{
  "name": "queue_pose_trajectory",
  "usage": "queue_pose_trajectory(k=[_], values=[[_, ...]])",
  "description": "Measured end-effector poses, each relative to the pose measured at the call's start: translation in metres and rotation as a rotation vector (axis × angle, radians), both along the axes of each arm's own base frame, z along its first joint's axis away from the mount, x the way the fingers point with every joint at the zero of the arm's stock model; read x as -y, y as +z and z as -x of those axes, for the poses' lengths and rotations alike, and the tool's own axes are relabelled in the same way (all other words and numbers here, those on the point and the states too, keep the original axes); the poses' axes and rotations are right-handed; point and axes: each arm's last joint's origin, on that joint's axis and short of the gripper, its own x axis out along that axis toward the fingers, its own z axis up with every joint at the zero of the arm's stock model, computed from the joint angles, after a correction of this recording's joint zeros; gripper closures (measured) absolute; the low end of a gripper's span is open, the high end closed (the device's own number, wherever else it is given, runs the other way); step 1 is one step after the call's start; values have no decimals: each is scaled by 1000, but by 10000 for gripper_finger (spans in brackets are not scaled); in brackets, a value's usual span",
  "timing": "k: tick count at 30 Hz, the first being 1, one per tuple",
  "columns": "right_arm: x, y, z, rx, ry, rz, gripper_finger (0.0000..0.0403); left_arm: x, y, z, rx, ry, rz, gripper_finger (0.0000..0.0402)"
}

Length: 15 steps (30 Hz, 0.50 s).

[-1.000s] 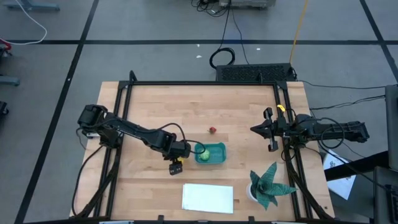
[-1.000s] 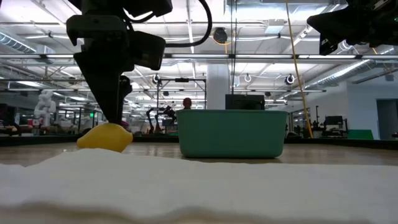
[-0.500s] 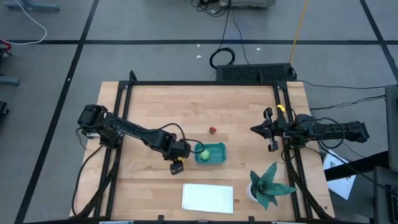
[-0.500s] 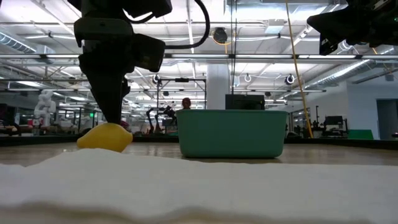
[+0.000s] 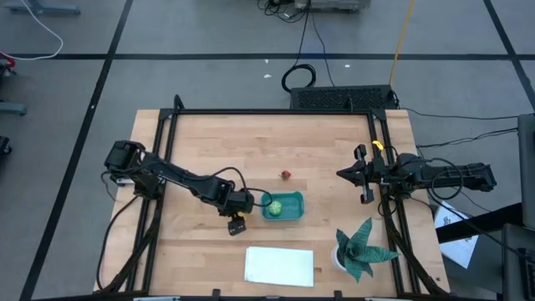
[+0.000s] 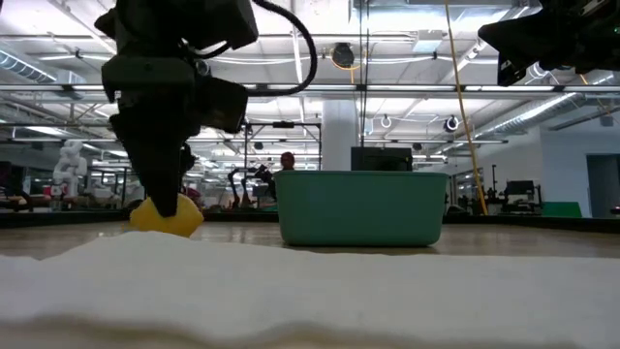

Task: Pick and placing Produce into tupperware
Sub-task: Put the lemon into the bin

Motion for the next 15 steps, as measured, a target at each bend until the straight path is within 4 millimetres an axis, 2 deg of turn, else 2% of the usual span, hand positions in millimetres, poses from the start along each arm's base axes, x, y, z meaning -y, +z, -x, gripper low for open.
queue_pose_trajectory(k=[6,15], values=[[0,0,0,0,0,0,403,-7,-12,5,8,-4,-6,114],[0,0,0,0,0,0,403,-10,-13,5,18,-89,-38,117]])
